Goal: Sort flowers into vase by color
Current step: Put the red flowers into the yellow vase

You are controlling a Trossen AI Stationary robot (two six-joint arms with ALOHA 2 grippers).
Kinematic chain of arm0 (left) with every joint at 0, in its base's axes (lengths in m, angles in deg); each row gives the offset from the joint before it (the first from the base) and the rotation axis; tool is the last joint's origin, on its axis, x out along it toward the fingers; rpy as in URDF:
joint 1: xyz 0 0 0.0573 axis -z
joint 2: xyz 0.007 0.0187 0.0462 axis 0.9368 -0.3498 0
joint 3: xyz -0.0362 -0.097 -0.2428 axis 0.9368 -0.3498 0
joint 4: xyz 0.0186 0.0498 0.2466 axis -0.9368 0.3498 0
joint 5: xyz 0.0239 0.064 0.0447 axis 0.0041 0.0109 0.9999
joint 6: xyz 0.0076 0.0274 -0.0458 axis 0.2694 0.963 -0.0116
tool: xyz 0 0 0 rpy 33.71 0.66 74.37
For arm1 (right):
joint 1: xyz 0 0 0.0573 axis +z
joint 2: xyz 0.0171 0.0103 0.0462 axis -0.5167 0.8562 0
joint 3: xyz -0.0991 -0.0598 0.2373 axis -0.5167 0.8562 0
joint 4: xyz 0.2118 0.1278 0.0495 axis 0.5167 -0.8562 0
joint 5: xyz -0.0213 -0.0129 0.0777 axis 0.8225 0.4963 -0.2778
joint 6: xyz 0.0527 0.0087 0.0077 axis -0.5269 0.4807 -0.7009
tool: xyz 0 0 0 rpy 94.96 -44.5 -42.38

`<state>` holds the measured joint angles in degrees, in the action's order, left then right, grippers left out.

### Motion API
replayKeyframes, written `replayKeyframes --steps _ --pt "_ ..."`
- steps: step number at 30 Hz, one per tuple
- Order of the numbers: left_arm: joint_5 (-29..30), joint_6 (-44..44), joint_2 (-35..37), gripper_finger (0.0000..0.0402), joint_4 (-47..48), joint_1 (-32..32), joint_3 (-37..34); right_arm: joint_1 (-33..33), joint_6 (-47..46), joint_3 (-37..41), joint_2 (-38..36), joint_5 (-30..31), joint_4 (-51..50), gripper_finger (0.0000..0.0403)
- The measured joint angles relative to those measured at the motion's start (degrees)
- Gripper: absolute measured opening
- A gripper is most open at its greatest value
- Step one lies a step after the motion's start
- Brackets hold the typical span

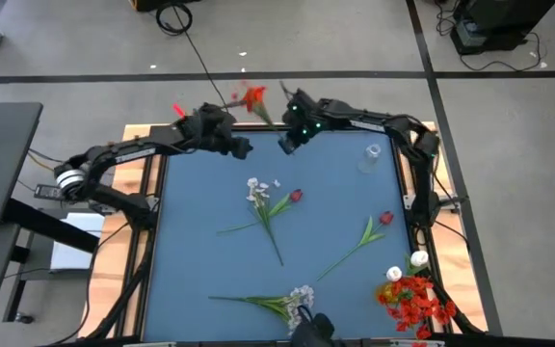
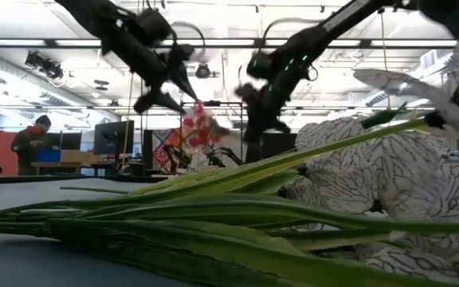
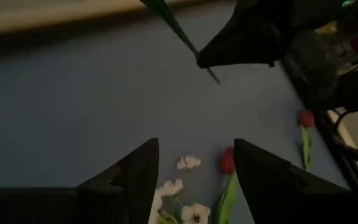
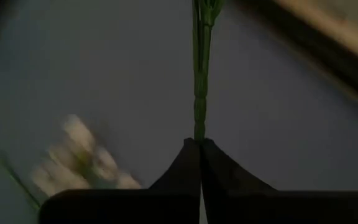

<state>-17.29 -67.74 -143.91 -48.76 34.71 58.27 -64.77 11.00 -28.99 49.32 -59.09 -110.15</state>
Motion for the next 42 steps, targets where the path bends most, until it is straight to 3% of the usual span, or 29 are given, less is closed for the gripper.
replayKeyframes --steps 5,10,14,25,31,37,39,42 --pt "-0.9 10.0 6.6 0.0212 -2.3 -1.5 0.0 3.4 -12.2 11.2 -11.3 2.7 16.9 0.0004" --pt "-11.5 14.3 8.6 0.0212 -13.9 -2.6 0.0 9.3 -18.9 22.8 -20.6 10.3 33.9 0.0003" --pt "-17.4 14.0 6.9 0.0212 -23.4 -0.7 0.1 14.3 -17.0 26.9 -24.2 15.3 40.8 0.0002" --pt "-19.7 13.5 2.0 0.0206 -39.1 5.4 0.0 24.8 -6.5 26.8 -27.3 25.4 45.3 0.0002" --pt "-19.6 13.2 2.0 0.0149 -39.4 6.8 0.0 27.1 -4.4 26.8 -27.3 26.6 46.6 0.0003" --pt "-20.2 14.1 2.0 0.0051 -39.7 8.6 0.0 28.3 -2.8 26.8 -27.3 27.0 48.3 0.0009" --pt "-20.2 14.2 2.0 0.0019 -39.8 9.0 0.0 28.3 -3.9 26.8 -27.5 26.4 47.9 0.0026" --pt "-20.3 14.2 2.0 0.0014 -39.3 9.2 0.0 28.2 -6.1 26.8 -29.1 25.3 44.0 0.0072"
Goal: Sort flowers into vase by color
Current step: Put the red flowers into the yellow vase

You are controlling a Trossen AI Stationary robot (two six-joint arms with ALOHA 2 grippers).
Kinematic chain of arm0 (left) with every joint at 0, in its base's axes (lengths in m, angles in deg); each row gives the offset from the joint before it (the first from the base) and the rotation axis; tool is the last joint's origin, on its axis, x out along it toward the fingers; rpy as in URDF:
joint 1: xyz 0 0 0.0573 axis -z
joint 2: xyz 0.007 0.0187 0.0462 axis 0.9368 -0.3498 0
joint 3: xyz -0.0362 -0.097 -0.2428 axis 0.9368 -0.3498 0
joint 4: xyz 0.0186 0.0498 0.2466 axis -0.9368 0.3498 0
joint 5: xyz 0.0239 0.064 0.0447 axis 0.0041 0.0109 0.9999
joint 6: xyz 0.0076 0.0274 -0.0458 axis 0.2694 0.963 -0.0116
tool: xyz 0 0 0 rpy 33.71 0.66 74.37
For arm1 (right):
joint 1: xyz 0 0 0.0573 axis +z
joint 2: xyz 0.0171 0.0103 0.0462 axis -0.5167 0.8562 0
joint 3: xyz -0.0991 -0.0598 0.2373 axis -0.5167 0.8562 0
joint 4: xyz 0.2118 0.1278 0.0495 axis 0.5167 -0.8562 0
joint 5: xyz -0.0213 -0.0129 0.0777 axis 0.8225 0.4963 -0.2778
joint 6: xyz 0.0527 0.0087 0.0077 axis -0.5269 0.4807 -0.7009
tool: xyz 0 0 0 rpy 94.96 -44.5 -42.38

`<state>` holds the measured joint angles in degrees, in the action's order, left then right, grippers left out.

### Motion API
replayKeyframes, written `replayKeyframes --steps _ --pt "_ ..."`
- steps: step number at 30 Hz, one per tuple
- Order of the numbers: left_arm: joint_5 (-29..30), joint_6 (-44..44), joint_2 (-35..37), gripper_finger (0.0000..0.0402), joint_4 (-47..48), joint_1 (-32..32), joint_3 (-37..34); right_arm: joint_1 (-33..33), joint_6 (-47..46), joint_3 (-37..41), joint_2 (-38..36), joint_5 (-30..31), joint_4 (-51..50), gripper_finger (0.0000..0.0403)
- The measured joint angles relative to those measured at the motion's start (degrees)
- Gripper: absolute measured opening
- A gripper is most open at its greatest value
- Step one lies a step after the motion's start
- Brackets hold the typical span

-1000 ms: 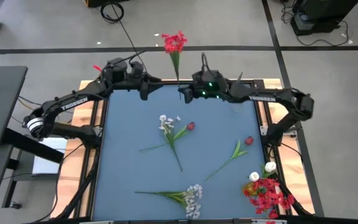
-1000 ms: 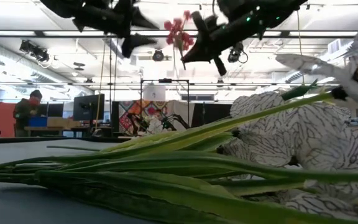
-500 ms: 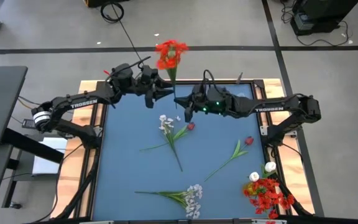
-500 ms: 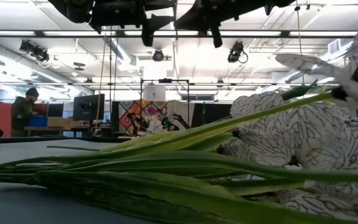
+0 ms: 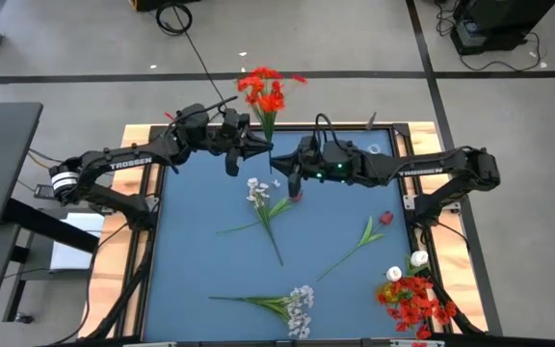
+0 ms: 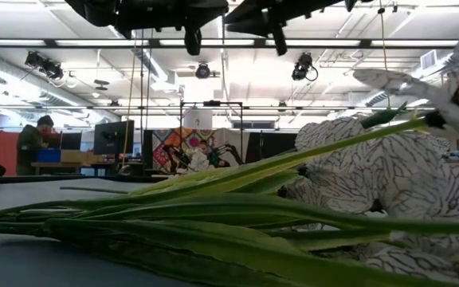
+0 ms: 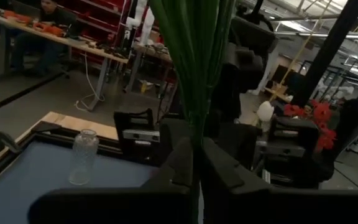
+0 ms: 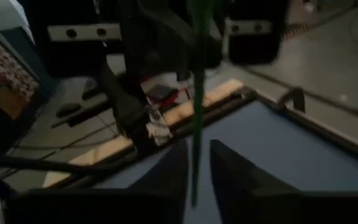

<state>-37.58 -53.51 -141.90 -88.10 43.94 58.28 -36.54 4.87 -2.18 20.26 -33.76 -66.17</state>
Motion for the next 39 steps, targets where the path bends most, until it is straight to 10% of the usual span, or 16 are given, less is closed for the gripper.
replayKeyframes --steps 9,16,24,30,39 --pt "-0.2 8.1 -1.3 0.0011 6.3 4.0 0.0 -1.0 3.7 -0.1 -10.1 -0.7 -7.8 0.0220" --pt "3.4 11.8 -5.8 0.0011 -0.3 9.5 0.0 -3.0 8.0 -0.1 -10.5 -13.7 -7.0 0.0253" --pt "11.1 7.7 -9.5 0.0010 -7.4 12.7 0.0 -3.1 10.0 0.0 -11.3 -21.1 -8.5 0.0192" --pt "16.7 8.7 -9.4 0.0014 -6.9 15.5 0.0 -5.6 9.9 0.0 -12.0 -24.0 -11.0 0.0052" --pt "28.3 8.8 -9.3 0.0148 -6.9 18.9 0.0 -6.8 13.4 0.0 -17.7 -24.1 -23.8 0.0008"
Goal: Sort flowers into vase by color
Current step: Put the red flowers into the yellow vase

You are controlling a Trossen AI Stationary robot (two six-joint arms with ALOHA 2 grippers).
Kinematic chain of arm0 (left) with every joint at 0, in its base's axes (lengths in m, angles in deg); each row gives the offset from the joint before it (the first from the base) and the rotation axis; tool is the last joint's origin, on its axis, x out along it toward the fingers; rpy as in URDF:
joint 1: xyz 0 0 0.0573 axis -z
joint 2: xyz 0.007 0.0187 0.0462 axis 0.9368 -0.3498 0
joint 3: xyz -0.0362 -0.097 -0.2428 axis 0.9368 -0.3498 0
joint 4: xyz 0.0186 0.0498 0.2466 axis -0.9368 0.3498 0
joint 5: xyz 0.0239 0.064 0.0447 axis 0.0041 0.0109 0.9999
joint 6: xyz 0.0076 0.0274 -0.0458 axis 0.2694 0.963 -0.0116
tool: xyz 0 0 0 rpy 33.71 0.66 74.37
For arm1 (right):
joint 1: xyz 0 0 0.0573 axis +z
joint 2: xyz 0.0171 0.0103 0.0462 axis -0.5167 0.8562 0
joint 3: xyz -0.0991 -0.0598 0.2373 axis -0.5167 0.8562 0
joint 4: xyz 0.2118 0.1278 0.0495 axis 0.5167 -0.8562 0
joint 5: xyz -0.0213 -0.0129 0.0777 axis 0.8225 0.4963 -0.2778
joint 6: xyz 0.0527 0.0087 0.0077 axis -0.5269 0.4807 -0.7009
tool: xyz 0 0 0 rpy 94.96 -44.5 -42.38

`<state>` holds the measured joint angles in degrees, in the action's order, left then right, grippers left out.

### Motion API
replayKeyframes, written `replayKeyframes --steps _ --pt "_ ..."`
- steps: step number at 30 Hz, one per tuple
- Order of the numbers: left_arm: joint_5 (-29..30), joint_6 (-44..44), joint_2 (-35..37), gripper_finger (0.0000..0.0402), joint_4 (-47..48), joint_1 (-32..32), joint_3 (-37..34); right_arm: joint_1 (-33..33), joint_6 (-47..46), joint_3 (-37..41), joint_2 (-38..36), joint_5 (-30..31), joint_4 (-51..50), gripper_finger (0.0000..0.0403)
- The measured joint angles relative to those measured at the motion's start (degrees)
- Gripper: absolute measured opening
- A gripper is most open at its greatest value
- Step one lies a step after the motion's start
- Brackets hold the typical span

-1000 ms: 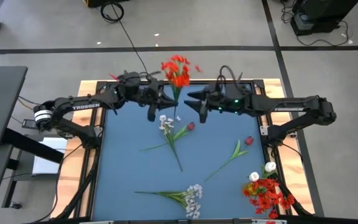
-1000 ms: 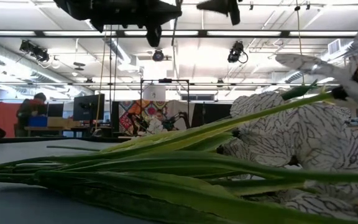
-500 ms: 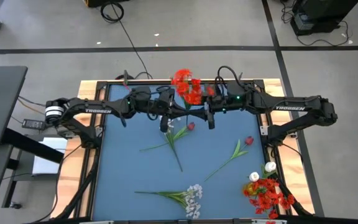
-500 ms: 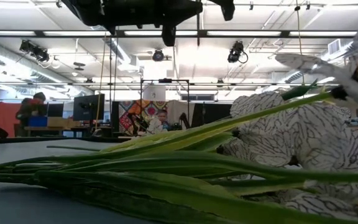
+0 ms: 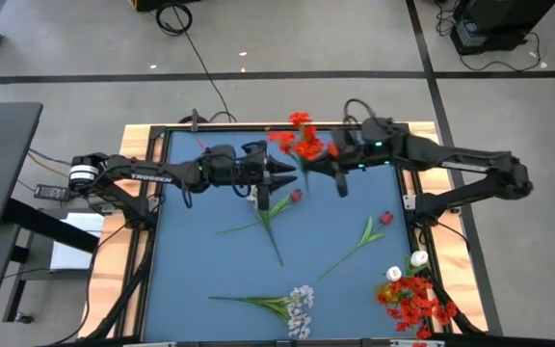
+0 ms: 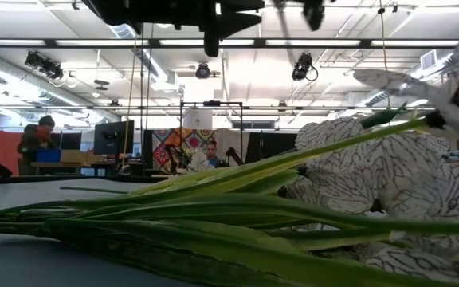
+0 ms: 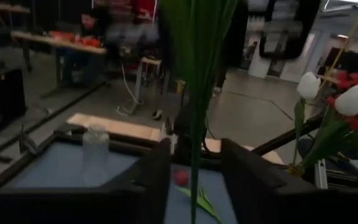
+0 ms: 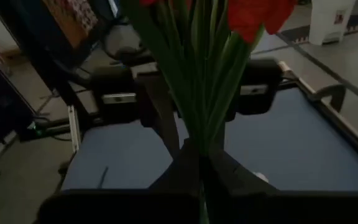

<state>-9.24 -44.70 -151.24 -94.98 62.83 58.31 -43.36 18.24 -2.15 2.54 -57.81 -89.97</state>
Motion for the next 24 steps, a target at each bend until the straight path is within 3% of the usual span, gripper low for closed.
replayKeyframes --steps 4,7,17,24 --pt "0.0 -4.0 0.0 0.0208 1.5 0.2 0.0 0.0 1.0 -0.1 -7.0 -0.3 -8.7 0.0008" --pt "0.6 -8.3 0.0 0.0228 3.4 0.2 0.0 0.1 0.8 -0.1 -13.2 -2.0 -15.0 0.0008" --pt "3.3 -8.8 0.0 0.0226 6.3 0.1 0.0 5.8 -3.6 -0.1 -28.4 -6.5 -30.8 0.0008" --pt "5.3 -9.2 0.0 0.0226 10.2 0.2 0.0 15.8 -11.7 9.0 -38.5 -9.8 -26.7 0.0007"
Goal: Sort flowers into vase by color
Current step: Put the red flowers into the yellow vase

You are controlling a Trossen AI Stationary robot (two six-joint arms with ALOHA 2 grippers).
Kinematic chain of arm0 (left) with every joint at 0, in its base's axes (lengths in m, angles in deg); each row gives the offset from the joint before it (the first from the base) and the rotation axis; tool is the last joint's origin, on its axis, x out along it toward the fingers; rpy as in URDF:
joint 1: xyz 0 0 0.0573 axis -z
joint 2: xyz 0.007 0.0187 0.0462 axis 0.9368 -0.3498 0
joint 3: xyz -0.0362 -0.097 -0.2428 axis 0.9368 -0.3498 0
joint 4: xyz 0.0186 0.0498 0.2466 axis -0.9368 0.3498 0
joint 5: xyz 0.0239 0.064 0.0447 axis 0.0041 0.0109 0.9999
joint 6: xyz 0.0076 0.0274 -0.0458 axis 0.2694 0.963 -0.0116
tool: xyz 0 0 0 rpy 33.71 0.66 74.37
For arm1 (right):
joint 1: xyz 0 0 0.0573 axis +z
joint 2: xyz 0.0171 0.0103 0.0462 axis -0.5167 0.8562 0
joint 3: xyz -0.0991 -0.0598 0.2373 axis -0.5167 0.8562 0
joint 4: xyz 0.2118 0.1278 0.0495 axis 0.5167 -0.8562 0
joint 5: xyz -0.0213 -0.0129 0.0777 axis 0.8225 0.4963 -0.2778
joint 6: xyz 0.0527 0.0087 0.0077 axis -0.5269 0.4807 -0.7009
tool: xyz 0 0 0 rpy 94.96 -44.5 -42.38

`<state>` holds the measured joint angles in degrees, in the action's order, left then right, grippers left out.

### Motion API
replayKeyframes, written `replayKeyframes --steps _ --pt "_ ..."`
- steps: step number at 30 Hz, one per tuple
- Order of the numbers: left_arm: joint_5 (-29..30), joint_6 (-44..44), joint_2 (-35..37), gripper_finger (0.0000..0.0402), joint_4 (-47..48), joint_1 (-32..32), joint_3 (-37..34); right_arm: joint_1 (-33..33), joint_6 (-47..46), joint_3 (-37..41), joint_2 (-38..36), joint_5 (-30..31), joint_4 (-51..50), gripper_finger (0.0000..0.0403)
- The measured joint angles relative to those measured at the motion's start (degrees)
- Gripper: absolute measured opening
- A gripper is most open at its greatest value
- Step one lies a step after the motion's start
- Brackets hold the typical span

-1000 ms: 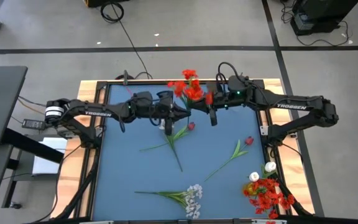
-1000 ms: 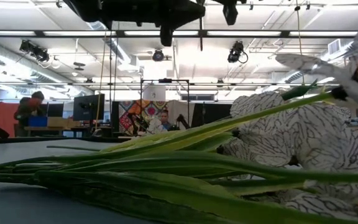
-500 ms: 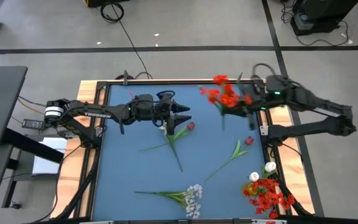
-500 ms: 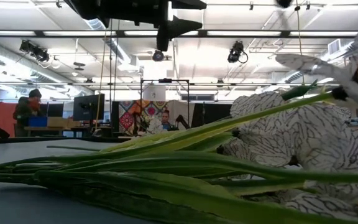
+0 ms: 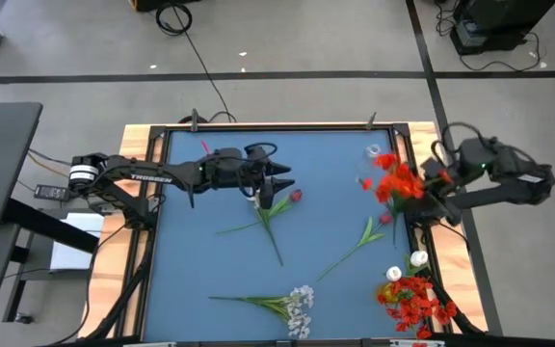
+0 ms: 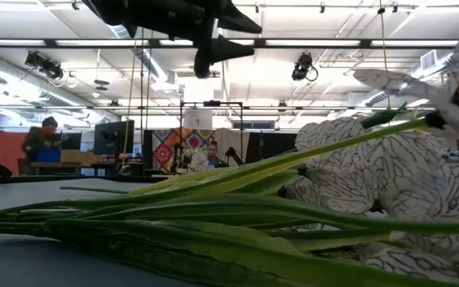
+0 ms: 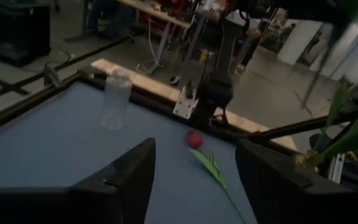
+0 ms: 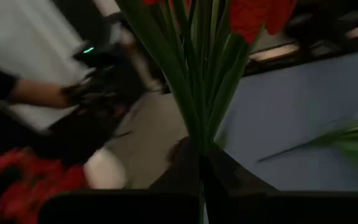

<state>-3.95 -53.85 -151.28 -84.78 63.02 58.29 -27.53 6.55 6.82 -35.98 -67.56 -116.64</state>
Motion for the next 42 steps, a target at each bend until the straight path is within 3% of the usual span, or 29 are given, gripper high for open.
replayKeyframes --steps 8,19,42 --pt "3.4 -1.3 0.0 0.0226 2.4 1.4 0.0 9.8 -6.0 14.7 -10.4 -2.2 15.4 0.0007" --pt "4.2 -1.7 0.0 0.0226 7.1 2.3 0.0 16.4 -1.7 24.3 -12.4 -5.1 24.5 0.0007" --pt "6.3 -4.5 0.0 0.0226 6.1 2.5 0.0 22.4 5.0 29.4 -11.5 -8.3 31.4 0.0007"
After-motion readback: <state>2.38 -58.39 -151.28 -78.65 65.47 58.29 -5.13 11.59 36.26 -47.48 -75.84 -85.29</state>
